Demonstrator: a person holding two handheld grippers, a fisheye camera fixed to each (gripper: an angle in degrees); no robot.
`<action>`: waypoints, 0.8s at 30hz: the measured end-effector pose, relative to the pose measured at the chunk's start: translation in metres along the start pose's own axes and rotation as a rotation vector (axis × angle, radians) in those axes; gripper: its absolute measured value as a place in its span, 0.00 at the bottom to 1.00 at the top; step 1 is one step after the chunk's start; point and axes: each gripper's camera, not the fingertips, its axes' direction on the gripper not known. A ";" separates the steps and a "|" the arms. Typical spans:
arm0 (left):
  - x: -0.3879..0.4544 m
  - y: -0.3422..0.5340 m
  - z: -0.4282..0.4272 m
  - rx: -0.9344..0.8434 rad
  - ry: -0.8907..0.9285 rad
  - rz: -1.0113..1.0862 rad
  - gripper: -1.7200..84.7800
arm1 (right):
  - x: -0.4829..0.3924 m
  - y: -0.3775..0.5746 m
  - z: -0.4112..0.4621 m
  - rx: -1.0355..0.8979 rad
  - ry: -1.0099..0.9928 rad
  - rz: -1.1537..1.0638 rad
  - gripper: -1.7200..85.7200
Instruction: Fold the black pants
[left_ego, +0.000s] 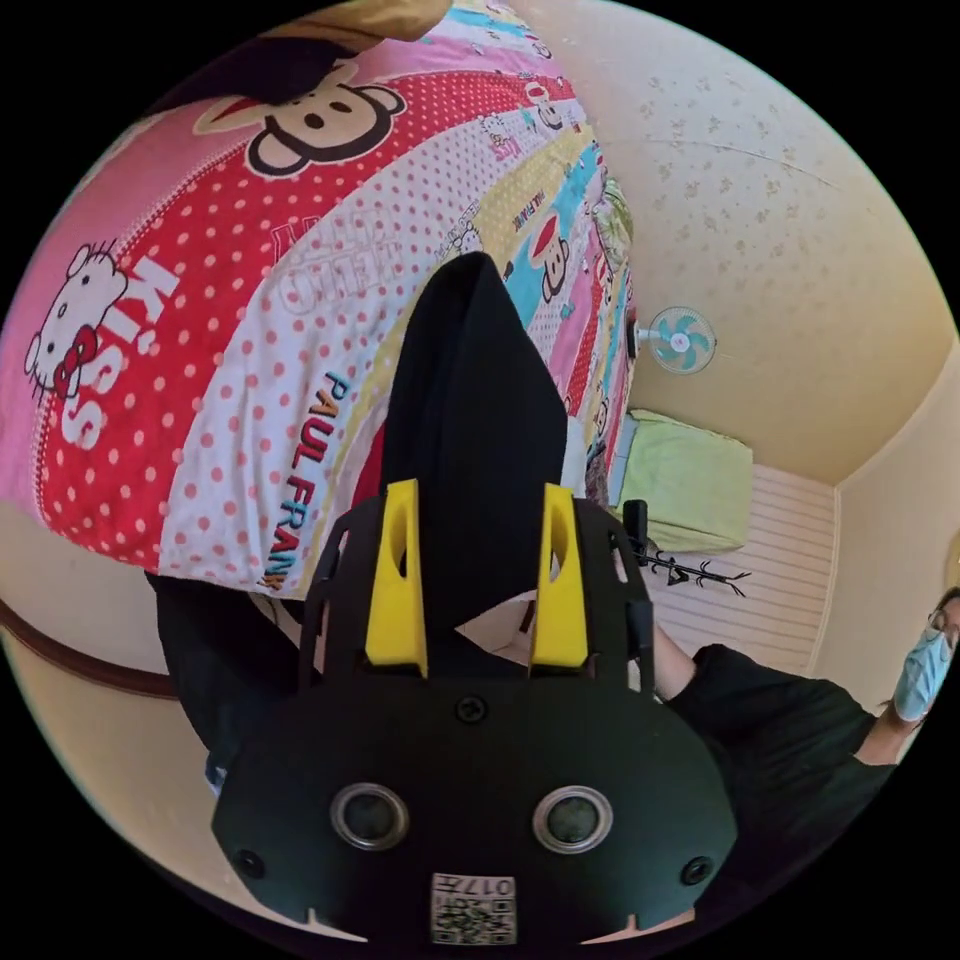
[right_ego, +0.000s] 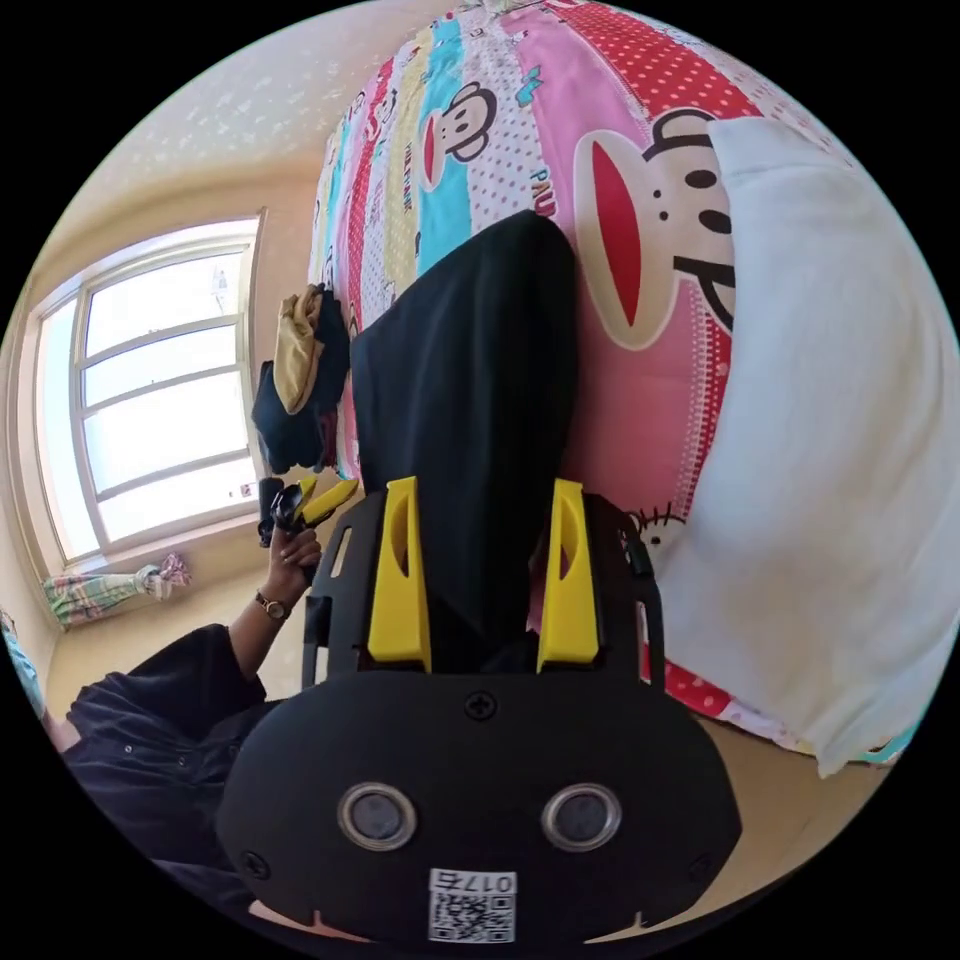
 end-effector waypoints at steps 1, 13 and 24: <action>0.000 -0.006 0.004 -0.005 -0.014 0.007 0.23 | 0.012 -0.017 0.010 0.000 -0.034 0.025 0.24; 0.022 0.031 0.072 -0.120 -0.211 0.035 0.13 | 0.093 0.022 0.079 -0.095 -0.358 0.147 0.14; 0.072 0.115 -0.047 -0.435 0.163 0.105 0.11 | -0.025 0.060 0.024 -0.322 -0.292 -0.222 0.10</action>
